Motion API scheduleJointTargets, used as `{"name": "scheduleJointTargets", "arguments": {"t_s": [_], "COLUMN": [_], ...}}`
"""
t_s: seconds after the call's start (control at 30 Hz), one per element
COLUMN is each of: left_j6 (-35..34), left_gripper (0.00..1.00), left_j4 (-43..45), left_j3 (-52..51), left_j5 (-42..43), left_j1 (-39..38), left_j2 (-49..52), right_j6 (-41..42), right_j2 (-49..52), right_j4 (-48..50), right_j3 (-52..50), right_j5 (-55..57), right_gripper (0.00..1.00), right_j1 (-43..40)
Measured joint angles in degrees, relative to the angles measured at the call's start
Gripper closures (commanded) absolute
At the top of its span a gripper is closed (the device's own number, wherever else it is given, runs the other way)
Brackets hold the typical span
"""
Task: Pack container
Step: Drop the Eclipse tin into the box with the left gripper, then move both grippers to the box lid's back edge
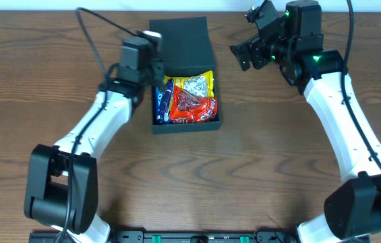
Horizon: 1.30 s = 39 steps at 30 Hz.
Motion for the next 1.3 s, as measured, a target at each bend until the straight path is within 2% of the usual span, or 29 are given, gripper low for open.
{"name": "scheduleJointTargets", "arguments": {"t_s": [0.23,0.43,0.53,0.57,0.63,0.73,0.77,0.83,0.9,1.0,1.03,1.07,1.1,1.3], "left_j6": [-9.64,-21.27,-24.72,-25.4,-26.08,-26.97,-26.97,-27.36,-26.97,-26.01,-25.44,-24.76,-23.96,-22.25], "left_gripper": [0.94,0.94,0.94,0.92,0.62,0.47,0.38,0.32,0.22,0.19,0.13,0.02,0.05,0.05], "left_j4": [3.58,3.06,2.75,2.73,2.75,2.73,2.82,3.41,4.35,6.36,6.8,7.1,7.5,8.92], "left_j3": [0.0,0.0,0.0,0.0,0.0,0.0,0.0,0.0,0.0,0.0,0.0,0.0,0.0,0.0], "left_j5": [1.27,0.42,0.37,0.35,0.37,0.37,0.42,0.35,0.15,-0.09,-0.17,-0.2,-0.2,-0.24], "left_j1": [-7.32,-10.86,-12.37,-12.85,-13.68,-14.53,-14.56,-14.51,-14.49,-14.43,-14.34,-14.19,-13.88,-9.94], "left_j2": [0.0,0.02,0.02,0.02,0.02,0.02,0.02,0.02,0.02,0.02,0.02,0.02,0.02,0.02], "right_j6": [3.06,4.22,4.46,4.55,4.59,4.59,4.61,4.61,4.59,4.61,4.61,4.61,4.61,4.61], "right_j2": [0.0,0.0,0.0,0.0,0.0,0.0,0.0,0.0,0.0,0.0,0.0,0.0,0.0,0.0], "right_j4": [0.02,0.02,0.02,0.02,0.02,0.02,0.02,0.02,0.0,0.0,0.02,0.0,-0.02,-0.9], "right_j3": [0.0,0.0,0.0,0.0,0.0,0.0,0.0,0.0,0.0,0.0,0.0,0.0,0.0,0.0], "right_j5": [4.37,5.9,6.16,6.27,6.45,6.56,6.62,6.69,6.69,6.69,6.69,6.69,6.67,3.08], "right_gripper": [0.01,0.01,0.01,0.01,0.01,0.01,0.01,0.01,0.01,0.01,0.01,0.01,0.01,0.01], "right_j1": [-0.07,-0.11,-0.11,-0.11,-0.11,-0.11,-0.11,-0.11,-0.11,-0.11,-0.11,-0.11,-0.11,-0.11]}}
